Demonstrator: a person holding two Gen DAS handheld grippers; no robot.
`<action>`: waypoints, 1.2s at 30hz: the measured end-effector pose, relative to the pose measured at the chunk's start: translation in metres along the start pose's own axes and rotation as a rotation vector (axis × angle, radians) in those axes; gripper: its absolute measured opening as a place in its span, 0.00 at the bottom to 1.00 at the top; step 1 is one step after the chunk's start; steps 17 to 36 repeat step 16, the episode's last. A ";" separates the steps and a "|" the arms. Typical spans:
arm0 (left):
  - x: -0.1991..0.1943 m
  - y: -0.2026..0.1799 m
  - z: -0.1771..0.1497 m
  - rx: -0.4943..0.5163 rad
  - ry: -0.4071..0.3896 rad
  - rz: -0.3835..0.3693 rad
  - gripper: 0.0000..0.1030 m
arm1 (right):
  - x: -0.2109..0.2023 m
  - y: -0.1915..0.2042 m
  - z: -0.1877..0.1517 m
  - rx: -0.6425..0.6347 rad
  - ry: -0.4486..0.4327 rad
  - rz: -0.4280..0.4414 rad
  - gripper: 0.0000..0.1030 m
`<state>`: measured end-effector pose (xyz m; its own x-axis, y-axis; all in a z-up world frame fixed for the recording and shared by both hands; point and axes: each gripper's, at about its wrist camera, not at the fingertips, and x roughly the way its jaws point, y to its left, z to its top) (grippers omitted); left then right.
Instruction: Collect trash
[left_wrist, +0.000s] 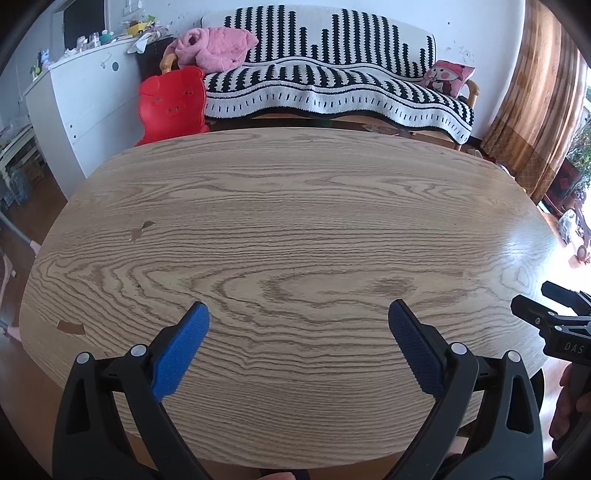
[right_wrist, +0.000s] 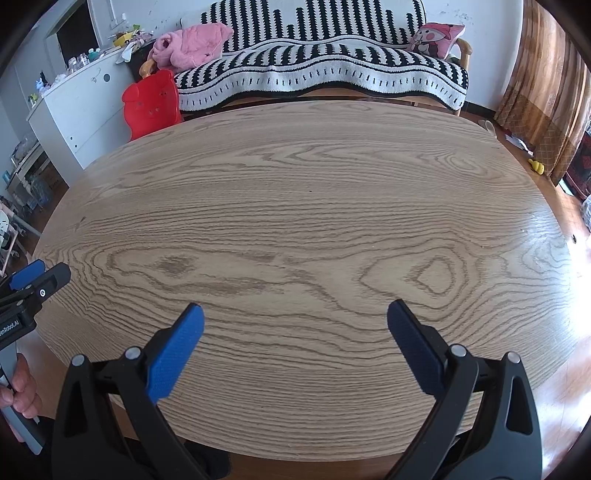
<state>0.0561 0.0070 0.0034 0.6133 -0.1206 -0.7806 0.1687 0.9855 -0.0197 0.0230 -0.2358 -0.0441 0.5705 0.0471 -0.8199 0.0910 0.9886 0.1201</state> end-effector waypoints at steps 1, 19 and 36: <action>0.000 0.000 0.000 0.003 -0.002 0.001 0.92 | 0.000 0.000 0.000 0.001 0.000 0.000 0.93; 0.002 0.004 0.007 0.003 -0.011 0.005 0.92 | 0.005 -0.001 0.002 -0.002 0.008 -0.015 0.93; 0.002 0.004 0.007 0.003 -0.011 0.005 0.92 | 0.005 -0.001 0.002 -0.002 0.008 -0.015 0.93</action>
